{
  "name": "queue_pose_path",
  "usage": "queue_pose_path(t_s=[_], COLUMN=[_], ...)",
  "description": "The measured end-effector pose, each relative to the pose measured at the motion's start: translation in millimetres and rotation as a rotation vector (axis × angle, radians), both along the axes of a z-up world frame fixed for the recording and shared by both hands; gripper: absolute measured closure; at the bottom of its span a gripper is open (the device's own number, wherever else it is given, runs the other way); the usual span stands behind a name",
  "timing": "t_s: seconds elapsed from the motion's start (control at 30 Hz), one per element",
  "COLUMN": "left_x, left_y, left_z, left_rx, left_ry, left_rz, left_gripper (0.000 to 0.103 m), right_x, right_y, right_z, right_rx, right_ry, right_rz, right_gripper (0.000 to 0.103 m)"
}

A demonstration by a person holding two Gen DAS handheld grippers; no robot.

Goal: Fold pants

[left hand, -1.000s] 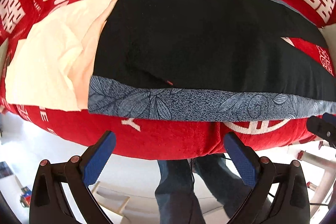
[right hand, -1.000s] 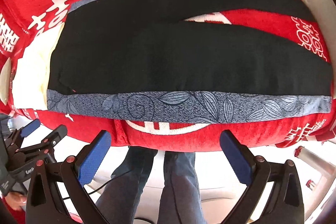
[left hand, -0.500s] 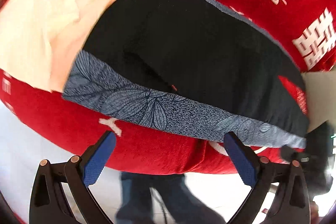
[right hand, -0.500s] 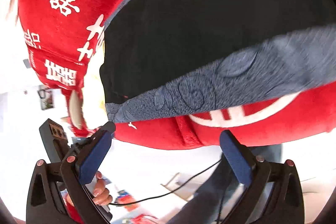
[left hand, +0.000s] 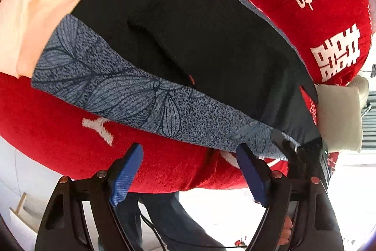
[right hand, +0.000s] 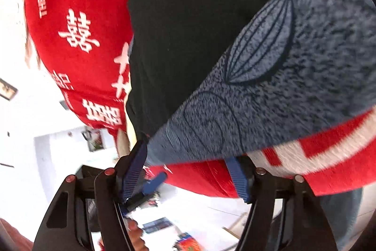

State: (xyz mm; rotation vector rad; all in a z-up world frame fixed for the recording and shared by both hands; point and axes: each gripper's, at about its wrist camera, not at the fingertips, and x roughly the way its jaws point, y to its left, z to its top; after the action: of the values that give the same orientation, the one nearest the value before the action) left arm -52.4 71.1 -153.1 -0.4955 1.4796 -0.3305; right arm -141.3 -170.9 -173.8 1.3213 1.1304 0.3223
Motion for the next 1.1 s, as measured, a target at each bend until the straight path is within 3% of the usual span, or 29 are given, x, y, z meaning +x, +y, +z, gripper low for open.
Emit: queue_pose_path(t_s=[0.07, 0.13, 0.17, 0.4, 0.53, 0.57, 0.6, 0.63, 0.67, 0.77, 0.83, 0.9, 1.0, 1.1], left_x=[0.3, 0.4, 0.1, 26.2, 42.6, 45.5, 49.0, 52.5, 56.0, 61.3, 65.9, 69.3, 72.6, 71.6], left_y=[-3.5, -5.8, -2.2, 11.2, 22.5, 26.1, 29.5, 30.9, 33.0, 31.0, 25.4, 23.3, 22.6, 23.3], left_z=[-2.4, -4.3, -5.1, 0.1, -0.8, -3.4, -5.7, -9.5, -10.2, 3.2, 16.8, 25.1, 29.0, 28.0], left_rx=[-0.001, -0.017, -0.032, -0.147, -0.143, -0.129, -0.124, -0.152, -0.152, -0.117, -0.098, -0.094, -0.083, -0.072], left_ry=[0.007, 0.020, 0.024, 0.020, 0.026, 0.033, 0.031, 0.038, 0.053, 0.015, -0.019, -0.027, -0.020, -0.009], left_rz=[-0.020, -0.018, -0.007, 0.132, 0.217, 0.232, 0.248, 0.248, 0.256, 0.226, 0.180, 0.147, 0.111, 0.084], left_gripper=[0.020, 0.020, 0.020, 0.020, 0.020, 0.026, 0.064, 0.077, 0.084, 0.084, 0.084, 0.084, 0.084, 0.084], right_x=[2.9, 7.6, 9.8, 26.4, 34.3, 35.0, 33.1, 35.2, 35.4, 30.6, 23.7, 10.5, -9.3, -27.2], right_y=[4.3, 6.6, 7.1, 5.5, 4.7, 4.1, 2.8, 3.2, 3.0, -2.3, -11.5, -27.4, -48.0, -62.1], right_z=[-4.0, -6.8, -4.2, 46.3, 59.2, 61.3, 61.8, 62.3, 62.6, 56.1, 47.9, 36.2, 20.0, 1.4], right_rx=[0.023, 0.080, 0.116, 0.129, 0.109, 0.105, 0.101, 0.096, 0.088, 0.066, 0.050, 0.057, 0.124, 0.268], right_ry=[0.008, 0.013, 0.001, -0.110, -0.132, -0.135, -0.136, -0.134, -0.129, -0.106, -0.082, -0.050, -0.020, 0.002], right_rz=[-0.022, -0.032, -0.045, -0.021, 0.006, 0.011, 0.014, 0.016, 0.019, 0.015, -0.020, -0.099, -0.226, -0.363], right_gripper=[0.044, 0.082, 0.086, 0.087, 0.087, 0.087, 0.087, 0.084, 0.084, 0.083, 0.071, 0.066, 0.066, 0.069])
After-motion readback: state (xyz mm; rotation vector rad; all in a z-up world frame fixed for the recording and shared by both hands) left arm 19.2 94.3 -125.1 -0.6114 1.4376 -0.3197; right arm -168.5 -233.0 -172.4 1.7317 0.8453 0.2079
